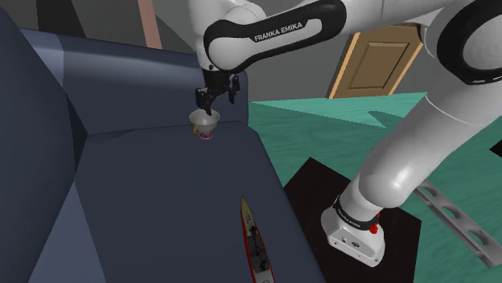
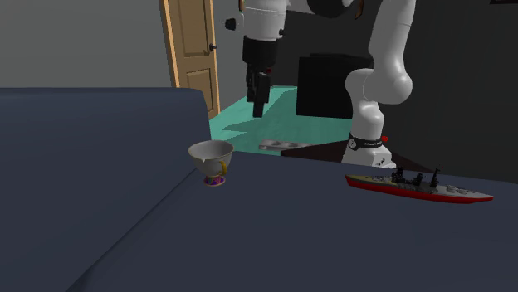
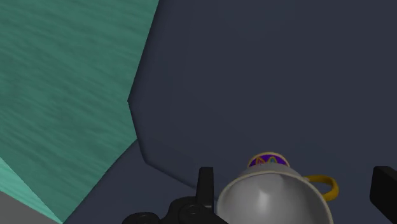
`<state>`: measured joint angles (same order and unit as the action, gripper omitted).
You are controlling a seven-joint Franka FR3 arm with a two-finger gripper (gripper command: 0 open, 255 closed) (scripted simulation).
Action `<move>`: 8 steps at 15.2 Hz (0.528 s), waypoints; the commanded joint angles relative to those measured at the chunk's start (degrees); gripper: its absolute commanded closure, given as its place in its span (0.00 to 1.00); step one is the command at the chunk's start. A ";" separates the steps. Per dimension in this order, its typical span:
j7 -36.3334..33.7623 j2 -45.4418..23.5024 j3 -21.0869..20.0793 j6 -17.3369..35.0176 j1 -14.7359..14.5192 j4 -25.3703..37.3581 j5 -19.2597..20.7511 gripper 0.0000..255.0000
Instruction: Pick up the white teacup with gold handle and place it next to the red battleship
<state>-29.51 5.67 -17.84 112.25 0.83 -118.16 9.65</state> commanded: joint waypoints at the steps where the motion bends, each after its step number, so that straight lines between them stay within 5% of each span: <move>1: -2.56 -4.89 -0.89 0.85 -0.18 2.93 3.03 0.00; 8: -10.29 -22.30 -1.26 -0.11 -3.55 16.55 13.53 0.00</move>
<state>-38.80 -14.30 -19.16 112.72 -2.04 -103.82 21.76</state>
